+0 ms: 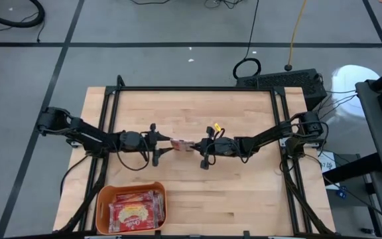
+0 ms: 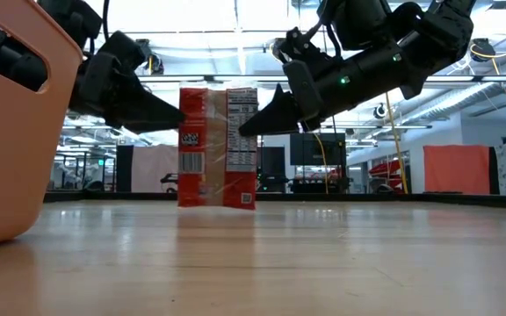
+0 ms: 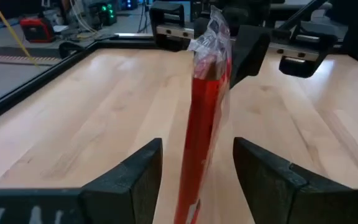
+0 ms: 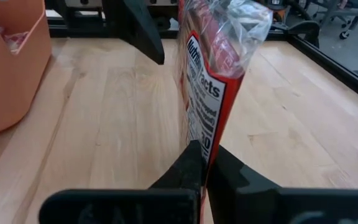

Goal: Sort popcorn bags into baskets
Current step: Put the popcorn bag into the orange bin

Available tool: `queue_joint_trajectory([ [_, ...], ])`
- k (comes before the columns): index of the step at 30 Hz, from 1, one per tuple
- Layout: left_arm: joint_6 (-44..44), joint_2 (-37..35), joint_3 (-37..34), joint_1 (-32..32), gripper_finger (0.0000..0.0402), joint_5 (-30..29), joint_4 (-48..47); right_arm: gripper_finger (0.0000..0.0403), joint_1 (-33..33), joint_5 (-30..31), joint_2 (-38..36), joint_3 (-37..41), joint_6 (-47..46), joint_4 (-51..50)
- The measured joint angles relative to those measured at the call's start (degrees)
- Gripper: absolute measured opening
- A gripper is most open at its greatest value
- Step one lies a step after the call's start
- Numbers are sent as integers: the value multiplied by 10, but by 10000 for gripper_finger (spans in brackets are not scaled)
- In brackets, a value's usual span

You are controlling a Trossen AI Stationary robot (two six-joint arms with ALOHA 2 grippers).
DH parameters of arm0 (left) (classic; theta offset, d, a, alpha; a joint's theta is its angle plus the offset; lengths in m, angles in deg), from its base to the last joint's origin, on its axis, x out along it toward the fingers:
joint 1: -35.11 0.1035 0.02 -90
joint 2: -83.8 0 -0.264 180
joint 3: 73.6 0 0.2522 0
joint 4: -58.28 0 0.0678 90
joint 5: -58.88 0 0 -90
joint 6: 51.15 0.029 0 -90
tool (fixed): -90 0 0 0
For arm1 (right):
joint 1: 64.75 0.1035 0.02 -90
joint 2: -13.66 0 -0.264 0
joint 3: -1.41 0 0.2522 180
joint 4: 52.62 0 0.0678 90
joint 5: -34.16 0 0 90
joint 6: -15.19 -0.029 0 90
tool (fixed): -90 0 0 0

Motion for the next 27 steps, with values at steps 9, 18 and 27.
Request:
queue_joint_trajectory([
  [9,11,9,11,0,183,10,-7,0,-3,0,0,0,2,23],
  [18,15,49,12,0,144,10,10,0,-3,-2,0,0,15,43],
  [27,42,64,11,-1,51,10,58,0,-3,-13,-1,0,21,53],
])
